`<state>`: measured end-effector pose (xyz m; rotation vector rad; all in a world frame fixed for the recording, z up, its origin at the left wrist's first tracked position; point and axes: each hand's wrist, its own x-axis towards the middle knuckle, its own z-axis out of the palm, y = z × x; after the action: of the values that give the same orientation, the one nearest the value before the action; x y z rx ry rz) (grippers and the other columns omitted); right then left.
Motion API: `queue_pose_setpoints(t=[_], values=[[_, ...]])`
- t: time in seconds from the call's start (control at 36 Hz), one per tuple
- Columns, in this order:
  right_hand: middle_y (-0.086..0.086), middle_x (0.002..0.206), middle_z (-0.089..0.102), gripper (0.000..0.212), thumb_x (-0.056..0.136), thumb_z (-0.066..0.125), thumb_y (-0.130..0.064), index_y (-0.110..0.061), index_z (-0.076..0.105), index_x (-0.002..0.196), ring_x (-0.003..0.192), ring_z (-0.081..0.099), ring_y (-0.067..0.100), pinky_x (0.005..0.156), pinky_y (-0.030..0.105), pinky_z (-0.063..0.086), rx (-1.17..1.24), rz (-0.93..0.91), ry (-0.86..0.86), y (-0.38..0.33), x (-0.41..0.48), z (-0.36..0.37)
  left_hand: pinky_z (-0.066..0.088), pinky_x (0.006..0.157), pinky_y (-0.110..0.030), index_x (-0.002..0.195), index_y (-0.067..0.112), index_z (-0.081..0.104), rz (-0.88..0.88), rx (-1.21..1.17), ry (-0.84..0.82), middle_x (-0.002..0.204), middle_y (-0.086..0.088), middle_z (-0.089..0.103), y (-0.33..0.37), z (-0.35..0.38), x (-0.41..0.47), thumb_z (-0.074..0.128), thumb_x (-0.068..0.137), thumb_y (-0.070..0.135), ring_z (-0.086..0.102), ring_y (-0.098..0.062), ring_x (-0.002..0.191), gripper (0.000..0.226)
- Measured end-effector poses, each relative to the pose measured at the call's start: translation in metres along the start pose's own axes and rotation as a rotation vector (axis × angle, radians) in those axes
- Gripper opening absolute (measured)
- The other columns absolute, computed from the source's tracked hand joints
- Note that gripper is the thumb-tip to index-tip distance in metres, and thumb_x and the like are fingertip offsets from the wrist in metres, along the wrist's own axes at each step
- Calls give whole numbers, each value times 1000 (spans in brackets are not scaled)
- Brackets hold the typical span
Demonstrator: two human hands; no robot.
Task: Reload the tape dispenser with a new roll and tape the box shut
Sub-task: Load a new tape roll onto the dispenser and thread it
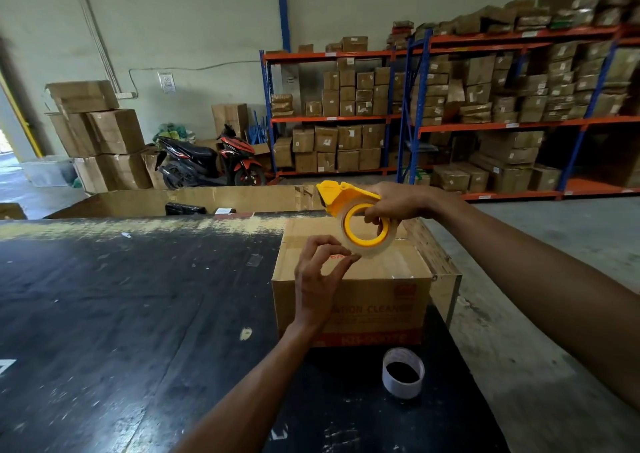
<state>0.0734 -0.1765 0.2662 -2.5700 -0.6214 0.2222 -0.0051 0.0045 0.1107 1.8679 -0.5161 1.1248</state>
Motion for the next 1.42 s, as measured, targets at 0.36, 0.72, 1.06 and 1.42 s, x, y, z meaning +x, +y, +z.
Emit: queue_pose_setpoints(t=[0.36,0.72,1.06,1.42], values=[[15,106,69,31,92,71,-35,-24,60,119,87,66,21,84,44,58,103,-68,-8,9,-14,0,60,79,-33,96,4,74,167,-34,-266,101,-5,71,-11,-27,33,82,86,7,69,-14,94,14],[9,97,67,14,94,70,-25,-19,64,105,80,65,18,70,30,57,60,-45,-108,0,-24,-9,66,67,-38,104,6,73,61,-127,-318,98,-5,79,-7,-37,66,75,93,10,77,-10,71,12],[8,92,64,7,96,68,-22,-24,62,99,76,62,16,70,30,53,134,-65,-104,3,-32,-5,60,55,-29,108,5,72,-67,-124,-118,91,2,76,-1,-15,30,73,94,6,72,-14,61,14],[10,93,67,17,95,68,-31,-17,67,106,83,65,21,78,35,53,222,-35,-99,9,-40,-2,46,57,-27,108,8,59,18,18,-243,105,-3,62,0,-21,50,60,102,10,49,-8,62,6]])
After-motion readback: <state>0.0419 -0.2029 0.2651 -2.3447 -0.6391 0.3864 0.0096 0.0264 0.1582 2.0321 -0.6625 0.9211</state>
